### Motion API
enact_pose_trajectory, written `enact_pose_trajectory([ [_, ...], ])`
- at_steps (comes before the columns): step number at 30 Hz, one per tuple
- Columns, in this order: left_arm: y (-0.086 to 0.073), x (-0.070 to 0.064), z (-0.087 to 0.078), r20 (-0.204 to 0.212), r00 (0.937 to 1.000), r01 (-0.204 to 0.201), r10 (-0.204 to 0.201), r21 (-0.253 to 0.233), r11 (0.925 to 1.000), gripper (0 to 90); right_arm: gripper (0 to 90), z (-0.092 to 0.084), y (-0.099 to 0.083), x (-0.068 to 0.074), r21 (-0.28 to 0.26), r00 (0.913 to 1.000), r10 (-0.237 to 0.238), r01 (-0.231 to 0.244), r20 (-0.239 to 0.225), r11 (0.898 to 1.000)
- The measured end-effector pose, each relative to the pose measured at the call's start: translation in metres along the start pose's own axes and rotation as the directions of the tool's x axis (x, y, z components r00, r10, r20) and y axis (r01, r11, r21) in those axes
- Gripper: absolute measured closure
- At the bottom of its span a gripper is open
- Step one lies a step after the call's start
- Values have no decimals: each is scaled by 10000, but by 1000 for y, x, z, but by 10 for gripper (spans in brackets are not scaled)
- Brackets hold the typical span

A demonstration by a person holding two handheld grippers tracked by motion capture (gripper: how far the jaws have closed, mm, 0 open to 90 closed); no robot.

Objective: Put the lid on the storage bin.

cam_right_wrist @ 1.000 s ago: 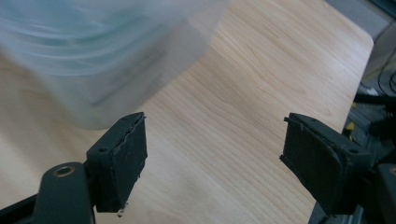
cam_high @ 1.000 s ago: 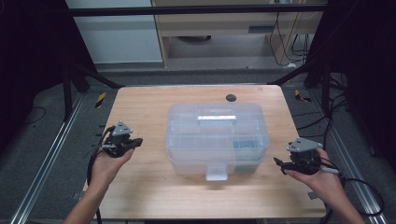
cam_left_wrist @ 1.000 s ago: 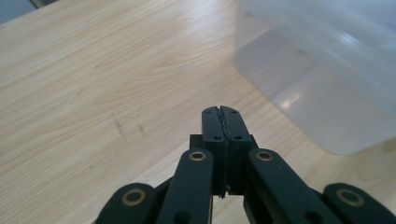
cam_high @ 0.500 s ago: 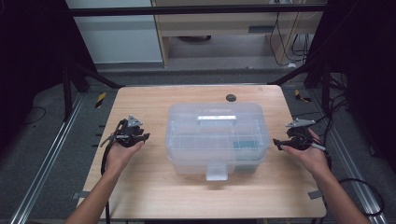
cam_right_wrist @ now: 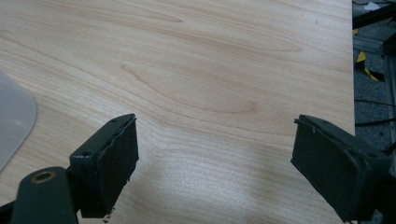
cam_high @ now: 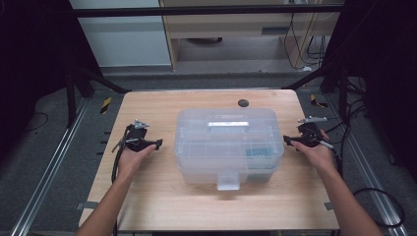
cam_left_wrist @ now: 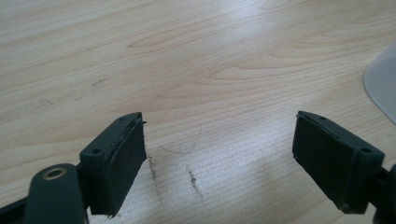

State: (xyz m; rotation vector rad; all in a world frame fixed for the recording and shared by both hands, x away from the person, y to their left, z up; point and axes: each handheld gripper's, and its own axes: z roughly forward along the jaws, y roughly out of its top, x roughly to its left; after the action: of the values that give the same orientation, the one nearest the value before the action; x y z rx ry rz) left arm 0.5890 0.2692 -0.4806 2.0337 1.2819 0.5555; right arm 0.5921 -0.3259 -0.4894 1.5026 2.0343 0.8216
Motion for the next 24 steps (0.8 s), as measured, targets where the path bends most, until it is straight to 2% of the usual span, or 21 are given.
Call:
enact_pose_trajectory([
  [8,-3,3,9,94,9998,189,-189,4,9998,153,127,10,0,-1,128,9996,247,-249,156,9996],
  [14,-4,3,15,105,9996,244,-245,109,9996,146,114,15,0,0,155,9991,426,-427,87,9990],
  [17,-5,3,18,66,9995,319,-320,91,9994,139,104,18,-1,1,240,9992,363,-366,142,9990],
  [19,-6,3,19,84,9993,355,-356,115,9993,136,87,20,-2,2,212,9983,570,-572,92,9981],
  [21,-7,3,21,81,9994,344,-345,158,9993,129,71,21,-3,3,138,9985,543,-545,111,9984],
  [24,-9,2,23,57,9990,442,-442,9,9990,99,25,24,-7,7,-245,9971,708,-702,262,9972],
])
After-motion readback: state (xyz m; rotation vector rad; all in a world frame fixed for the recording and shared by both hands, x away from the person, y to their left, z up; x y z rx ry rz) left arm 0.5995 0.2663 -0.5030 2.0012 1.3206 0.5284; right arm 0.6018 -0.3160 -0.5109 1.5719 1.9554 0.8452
